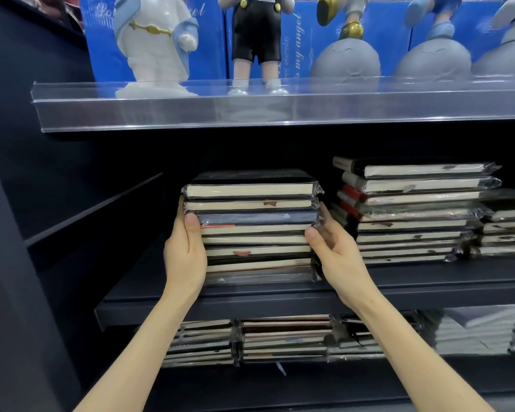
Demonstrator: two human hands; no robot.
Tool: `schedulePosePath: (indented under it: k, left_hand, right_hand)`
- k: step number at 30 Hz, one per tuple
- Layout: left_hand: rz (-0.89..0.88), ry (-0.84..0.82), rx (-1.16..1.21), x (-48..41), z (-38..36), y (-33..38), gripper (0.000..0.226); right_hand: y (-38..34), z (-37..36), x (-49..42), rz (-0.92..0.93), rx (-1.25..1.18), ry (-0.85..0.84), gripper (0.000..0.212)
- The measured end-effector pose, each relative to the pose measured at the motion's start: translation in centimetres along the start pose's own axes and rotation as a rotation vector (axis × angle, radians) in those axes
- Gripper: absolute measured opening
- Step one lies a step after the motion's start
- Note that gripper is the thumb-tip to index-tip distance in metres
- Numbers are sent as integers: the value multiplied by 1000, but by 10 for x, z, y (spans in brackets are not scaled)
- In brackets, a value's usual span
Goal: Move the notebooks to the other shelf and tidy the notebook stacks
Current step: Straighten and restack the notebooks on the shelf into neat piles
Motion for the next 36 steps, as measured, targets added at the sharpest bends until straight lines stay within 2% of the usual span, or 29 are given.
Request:
schedulePosePath:
  k: [5, 9, 12, 16, 20, 30, 36]
  left_hand:
    - [1, 25, -14, -2, 2, 0, 52]
    - [64, -4, 45, 7, 6, 0, 64]
    - [76, -53, -22, 20, 6, 3, 50]
    - [78, -48, -87, 21, 6, 2, 47]
    - [29, -23, -142, 21, 4, 4, 41]
    - [-31, 37, -121, 23, 8, 11, 31]
    - [48, -25, -30, 23, 6, 10, 36]
  right_hand:
    - [-5, 3, -1, 1, 2, 27, 59]
    - [-4, 9, 1, -29, -41, 66, 78]
    - [-5, 16, 1, -30, -38, 158, 88]
    - [-6, 17, 4, -21, -40, 239, 82]
    - [-11, 9, 10, 0, -55, 253, 75]
    - [-17, 12, 15, 42, -91, 334, 61]
    - [-19, 13, 16, 76, -56, 268, 53]
Point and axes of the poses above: each hand's wrist, its own x-axis away from the middle knuckle, its own z-axis out of the back of the hand, y = z × x, the point moved 9 cm from there along -x, towards the middle knuckle, and after that the axes turned 8 degrees about y, right-handed, at the moved point
